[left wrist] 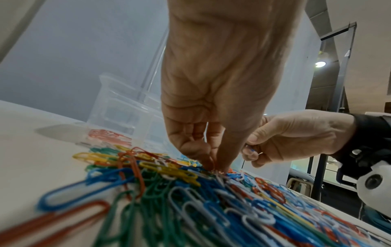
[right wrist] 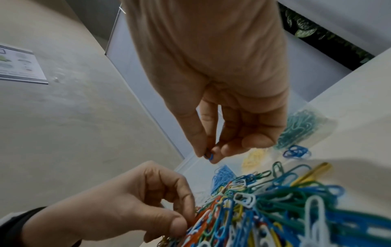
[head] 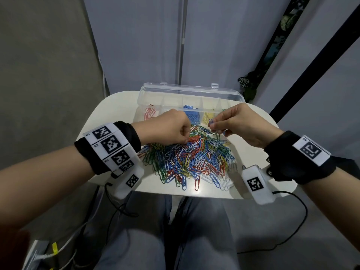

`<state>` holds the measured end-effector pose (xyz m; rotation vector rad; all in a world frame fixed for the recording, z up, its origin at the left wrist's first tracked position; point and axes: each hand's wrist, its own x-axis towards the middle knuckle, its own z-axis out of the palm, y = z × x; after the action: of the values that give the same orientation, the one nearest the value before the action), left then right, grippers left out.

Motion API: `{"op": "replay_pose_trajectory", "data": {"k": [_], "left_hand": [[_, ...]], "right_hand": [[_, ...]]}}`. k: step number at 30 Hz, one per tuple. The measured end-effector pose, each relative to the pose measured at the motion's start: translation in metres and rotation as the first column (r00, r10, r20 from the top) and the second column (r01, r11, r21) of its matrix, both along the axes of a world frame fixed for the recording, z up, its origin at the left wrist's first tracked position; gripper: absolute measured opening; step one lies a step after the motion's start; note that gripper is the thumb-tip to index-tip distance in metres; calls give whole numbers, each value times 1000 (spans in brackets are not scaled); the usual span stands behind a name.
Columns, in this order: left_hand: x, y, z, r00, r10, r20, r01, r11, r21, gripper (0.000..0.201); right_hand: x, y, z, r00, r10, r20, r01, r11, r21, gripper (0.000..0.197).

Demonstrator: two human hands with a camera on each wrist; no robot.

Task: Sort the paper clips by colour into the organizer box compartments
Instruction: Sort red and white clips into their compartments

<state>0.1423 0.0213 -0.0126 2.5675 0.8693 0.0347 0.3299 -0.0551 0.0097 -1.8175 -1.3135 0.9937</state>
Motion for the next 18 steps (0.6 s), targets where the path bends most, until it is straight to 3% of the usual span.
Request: {"op": "replay_pose_trajectory", "data": {"k": [3,9,14,18], "left_hand": [[0,0,-2,1000,4,4,-4,998,-55,20],[1,-3,-1,999,-15,29,15,1000,11,6],[-1,2,5,961,173,214,-127,969,-212,7],[-3,-2,11,924,253,287,-145,926,-350,7]], "right_hand": [[-5,0,-2,999,32,11,-31,999,-4,9],[-20,1,-5,998,56,8,-56,998,5,7],[-25,0,-2,997,55,-49,-54,998,33,12],[-31,2,0,985,13,-173,2,996,89,9]]}}
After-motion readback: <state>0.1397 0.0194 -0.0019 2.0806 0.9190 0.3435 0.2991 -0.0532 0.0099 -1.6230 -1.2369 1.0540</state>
